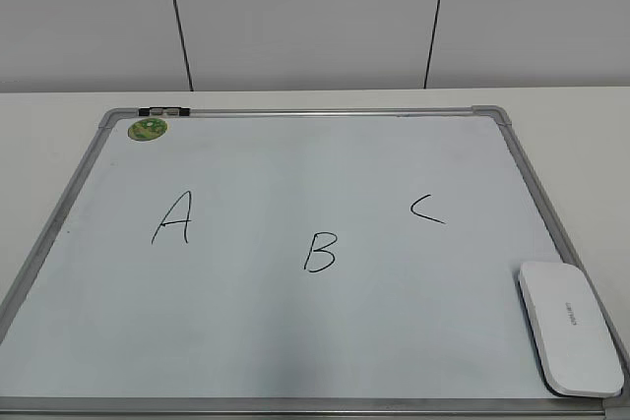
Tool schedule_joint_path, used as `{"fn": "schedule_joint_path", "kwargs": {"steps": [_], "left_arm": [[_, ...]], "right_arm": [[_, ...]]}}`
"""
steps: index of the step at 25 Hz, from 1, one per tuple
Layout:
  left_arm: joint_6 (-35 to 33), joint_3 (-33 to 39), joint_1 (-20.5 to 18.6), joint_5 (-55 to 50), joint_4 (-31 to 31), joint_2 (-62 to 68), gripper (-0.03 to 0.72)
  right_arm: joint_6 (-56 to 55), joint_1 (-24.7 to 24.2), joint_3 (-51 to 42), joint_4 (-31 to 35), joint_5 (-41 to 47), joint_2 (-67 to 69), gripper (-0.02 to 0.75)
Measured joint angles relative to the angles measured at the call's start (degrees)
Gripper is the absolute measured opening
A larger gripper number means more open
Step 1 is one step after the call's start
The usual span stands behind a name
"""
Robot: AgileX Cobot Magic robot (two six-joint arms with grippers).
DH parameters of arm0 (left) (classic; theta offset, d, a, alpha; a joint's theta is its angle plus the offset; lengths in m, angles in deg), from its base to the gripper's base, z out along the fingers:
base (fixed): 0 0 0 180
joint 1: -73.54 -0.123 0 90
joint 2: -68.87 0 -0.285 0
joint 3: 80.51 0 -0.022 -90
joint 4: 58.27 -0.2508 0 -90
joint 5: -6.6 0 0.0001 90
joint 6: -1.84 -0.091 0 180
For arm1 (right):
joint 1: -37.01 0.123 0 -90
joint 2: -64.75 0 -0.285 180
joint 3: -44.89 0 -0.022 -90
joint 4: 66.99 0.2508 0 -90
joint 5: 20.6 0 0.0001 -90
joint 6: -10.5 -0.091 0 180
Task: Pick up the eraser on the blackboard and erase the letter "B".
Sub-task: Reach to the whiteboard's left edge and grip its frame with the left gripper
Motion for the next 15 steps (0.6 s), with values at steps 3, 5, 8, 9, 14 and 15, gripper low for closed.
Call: {"fn": "schedule_joint_path", "kwargs": {"steps": [3,5,8,9,14,15], "left_arm": [[0.0,0.0,0.0,0.0,0.0,0.0,0.228],[0.0,0.0,0.0,0.0,0.0,0.0,0.228],[0.0,0.0,0.4,0.0,-0.1,0.2,0.229],[0.0,-0.1,0.4,0.3,-0.1,0.6,0.23],[0.0,-4.0,0.5,8.5,-1.8,10.3,0.237],[0.0,-4.9,0.5,10.2,-2.2,13.8,0.238]], "right_arm": [[0.0,0.0,0.0,0.0,0.0,0.0,0.587],[0.0,0.0,0.0,0.0,0.0,0.0,0.587],[0.0,0.0,0.0,0.0,0.0,0.0,0.587],[0.0,0.0,0.0,0.0,0.0,0.0,0.587],[0.0,0.0,0.0,0.0,0.0,0.0,0.587],[0.0,0.0,0.0,0.0,0.0,0.0,0.587]]}}
